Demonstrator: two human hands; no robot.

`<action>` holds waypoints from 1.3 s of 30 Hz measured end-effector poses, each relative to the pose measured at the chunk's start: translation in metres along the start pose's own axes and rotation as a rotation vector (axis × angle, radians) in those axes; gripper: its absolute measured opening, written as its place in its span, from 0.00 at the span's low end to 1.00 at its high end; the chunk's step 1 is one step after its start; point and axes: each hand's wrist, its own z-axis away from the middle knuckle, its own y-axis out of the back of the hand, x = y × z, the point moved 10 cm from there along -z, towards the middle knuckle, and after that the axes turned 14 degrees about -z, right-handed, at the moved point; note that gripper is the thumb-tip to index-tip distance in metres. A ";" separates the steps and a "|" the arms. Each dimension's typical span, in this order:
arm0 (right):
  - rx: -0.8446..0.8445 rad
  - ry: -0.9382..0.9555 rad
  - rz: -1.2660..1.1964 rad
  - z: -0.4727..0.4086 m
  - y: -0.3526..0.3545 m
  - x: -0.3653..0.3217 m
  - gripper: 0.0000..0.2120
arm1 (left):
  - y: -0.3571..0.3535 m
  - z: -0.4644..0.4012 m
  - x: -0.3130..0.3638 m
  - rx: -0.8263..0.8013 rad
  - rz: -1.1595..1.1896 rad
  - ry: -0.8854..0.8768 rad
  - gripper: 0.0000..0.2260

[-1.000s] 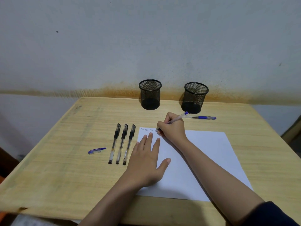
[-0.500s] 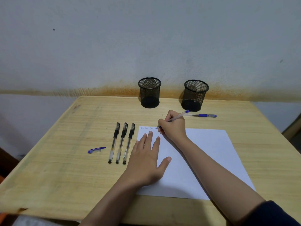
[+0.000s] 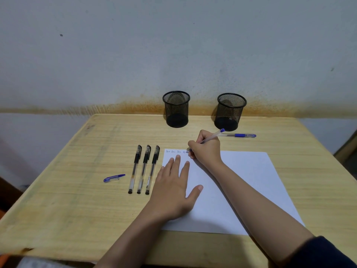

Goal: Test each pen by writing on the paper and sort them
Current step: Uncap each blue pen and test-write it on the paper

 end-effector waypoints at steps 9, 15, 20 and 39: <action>0.064 -0.016 -0.034 -0.001 0.008 0.002 0.12 | 0.000 0.000 0.001 0.007 0.002 -0.003 0.34; 0.159 -0.122 -0.330 -0.001 0.017 0.011 0.12 | 0.017 0.004 0.008 0.089 -0.031 -0.036 0.34; 0.103 -0.199 -0.440 -0.002 0.013 0.016 0.14 | 0.021 0.006 0.011 0.102 -0.036 -0.063 0.28; -0.212 0.014 -0.211 0.056 -0.013 -0.041 0.09 | 0.069 0.059 -0.131 0.317 0.419 0.339 0.16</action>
